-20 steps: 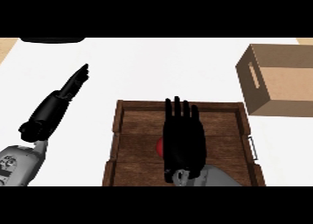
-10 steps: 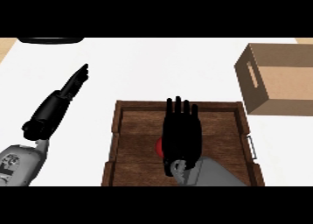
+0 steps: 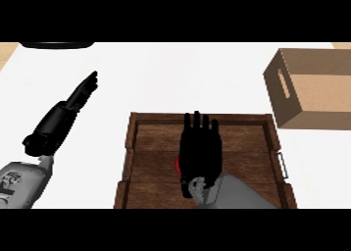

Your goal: Pick the tomato from the tray and place it in the cardboard box

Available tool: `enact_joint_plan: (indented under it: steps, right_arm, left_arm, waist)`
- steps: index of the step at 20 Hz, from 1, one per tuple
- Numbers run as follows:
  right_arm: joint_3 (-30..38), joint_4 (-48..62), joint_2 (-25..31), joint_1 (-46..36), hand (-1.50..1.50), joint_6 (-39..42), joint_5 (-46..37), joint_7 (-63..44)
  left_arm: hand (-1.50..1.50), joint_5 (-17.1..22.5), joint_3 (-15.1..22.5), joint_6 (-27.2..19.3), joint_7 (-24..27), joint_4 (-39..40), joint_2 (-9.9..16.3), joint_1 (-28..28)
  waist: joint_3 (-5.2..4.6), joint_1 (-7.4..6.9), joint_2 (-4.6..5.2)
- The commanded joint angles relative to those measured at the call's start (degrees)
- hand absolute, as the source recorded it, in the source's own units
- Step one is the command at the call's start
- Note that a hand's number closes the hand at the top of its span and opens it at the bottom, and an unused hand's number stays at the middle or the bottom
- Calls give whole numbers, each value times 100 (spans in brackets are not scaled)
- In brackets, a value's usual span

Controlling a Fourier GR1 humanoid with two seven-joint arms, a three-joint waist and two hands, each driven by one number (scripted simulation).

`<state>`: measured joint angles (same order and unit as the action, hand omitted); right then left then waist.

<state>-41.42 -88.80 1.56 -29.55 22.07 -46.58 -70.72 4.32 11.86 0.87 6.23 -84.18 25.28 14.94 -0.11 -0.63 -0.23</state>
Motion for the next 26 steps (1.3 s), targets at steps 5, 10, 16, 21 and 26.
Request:
enact_joint_plan:
  steps: [5, 10, 16, 21, 26]
  right_arm:
    - [-108, 385, -148, 139, -150, 103, -242, -1446]
    - [-10, 299, -148, 20, -150, 41, -61, -1446]
    - [-299, 437, -149, -16, 150, 86, 42, -1159]
    - [-366, 681, -149, -377, 150, -143, -438, -652]
    - [-675, 828, -150, -164, 150, -336, -977, -327]
  left_arm:
    - [0, -45, 54, 22, -118, -176, -105, -53]
    - [0, -43, -36, 69, -367, -65, -158, 257]
    - [0, -236, -72, -52, -392, -370, -227, -17]
    - [0, -180, -229, 246, -149, -199, -165, -34]
    - [0, -102, -517, 525, 41, 143, -20, 10]
  waist:
    - [3, 23, -13]
    - [7, 41, 15]
    - [9, 7, 15]
    - [8, 30, 20]
    - [8, 50, 27]
